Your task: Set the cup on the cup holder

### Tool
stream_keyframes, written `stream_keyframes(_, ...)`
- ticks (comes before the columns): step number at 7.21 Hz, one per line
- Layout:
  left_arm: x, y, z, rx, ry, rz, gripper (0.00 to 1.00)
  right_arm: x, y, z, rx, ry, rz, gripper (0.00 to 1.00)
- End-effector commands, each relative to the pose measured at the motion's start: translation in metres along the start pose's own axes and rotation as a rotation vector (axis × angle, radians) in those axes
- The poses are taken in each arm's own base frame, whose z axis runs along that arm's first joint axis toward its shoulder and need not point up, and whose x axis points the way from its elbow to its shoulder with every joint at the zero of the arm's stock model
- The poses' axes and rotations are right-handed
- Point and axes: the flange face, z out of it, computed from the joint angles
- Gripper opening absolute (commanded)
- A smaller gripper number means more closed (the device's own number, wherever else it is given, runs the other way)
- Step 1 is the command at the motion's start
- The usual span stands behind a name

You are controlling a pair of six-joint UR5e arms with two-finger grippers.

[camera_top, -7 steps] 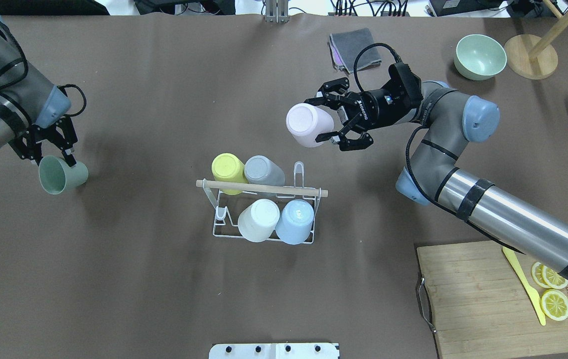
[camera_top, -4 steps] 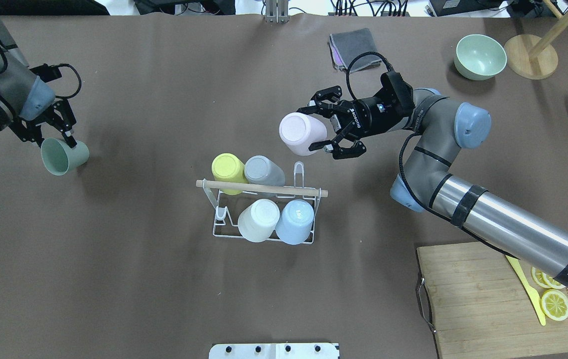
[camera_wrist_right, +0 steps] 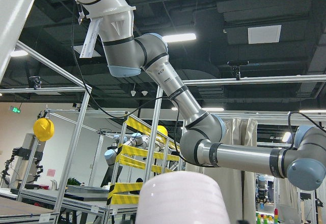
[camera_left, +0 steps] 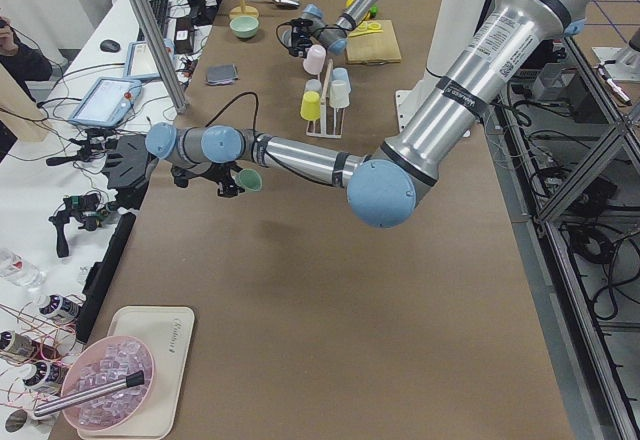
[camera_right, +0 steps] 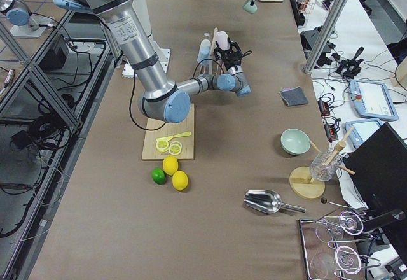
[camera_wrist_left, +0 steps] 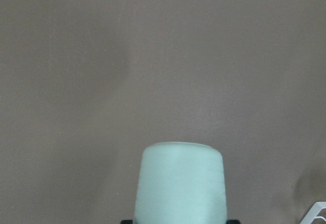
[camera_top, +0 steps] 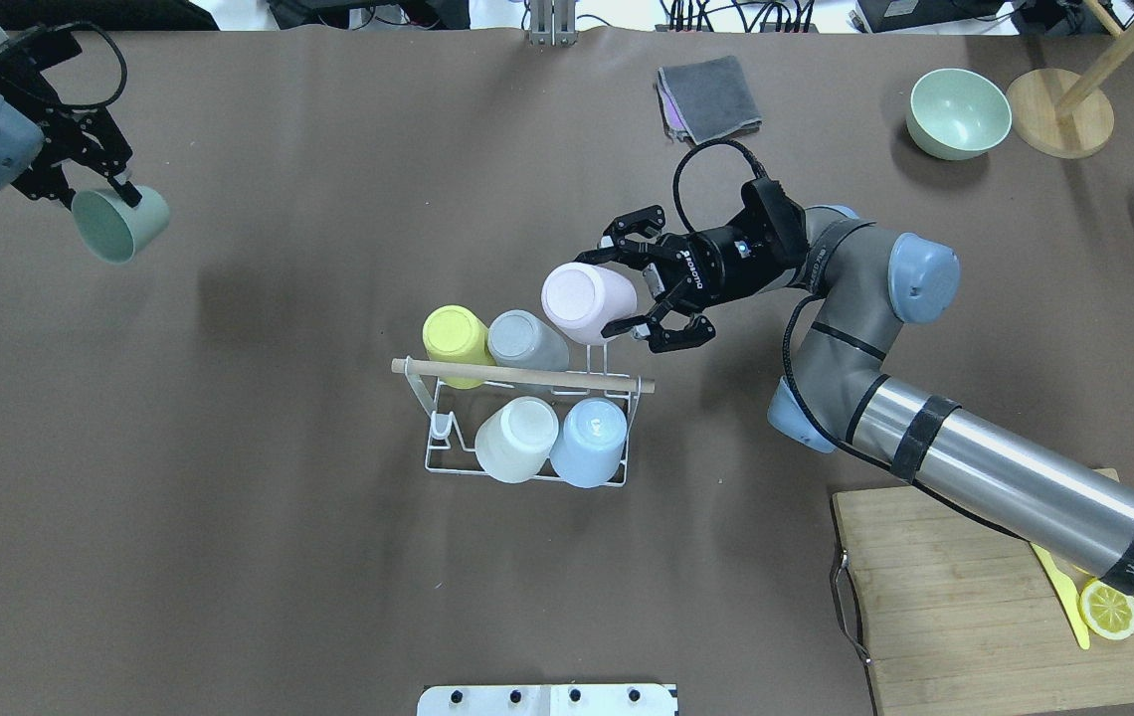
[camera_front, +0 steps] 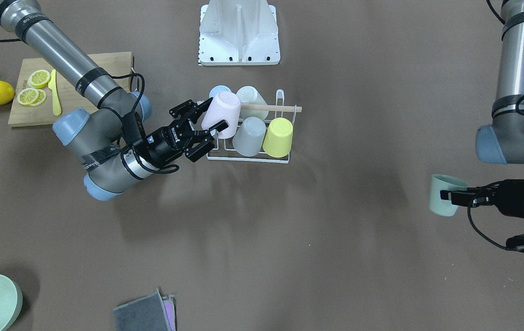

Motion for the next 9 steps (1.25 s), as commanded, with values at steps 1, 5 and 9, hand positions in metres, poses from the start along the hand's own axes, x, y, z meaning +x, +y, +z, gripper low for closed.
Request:
stream_keyframes(1,0.022,0.004,-0.026,0.098,0.021,0.149,0.0,-0.014,0.006,-0.005,-0.002,-0.003,0.006,0.25)
stream_keyframes(5,0.033,0.021,-0.027,0.404,0.003,0.414,0.0,-0.011,0.004,-0.006,-0.004,0.001,0.001,0.3)
stream_keyframes(9,0.132,0.065,0.011,0.876,0.232,0.32,0.0,-0.004,-0.001,-0.004,0.001,0.002,-0.01,0.99)
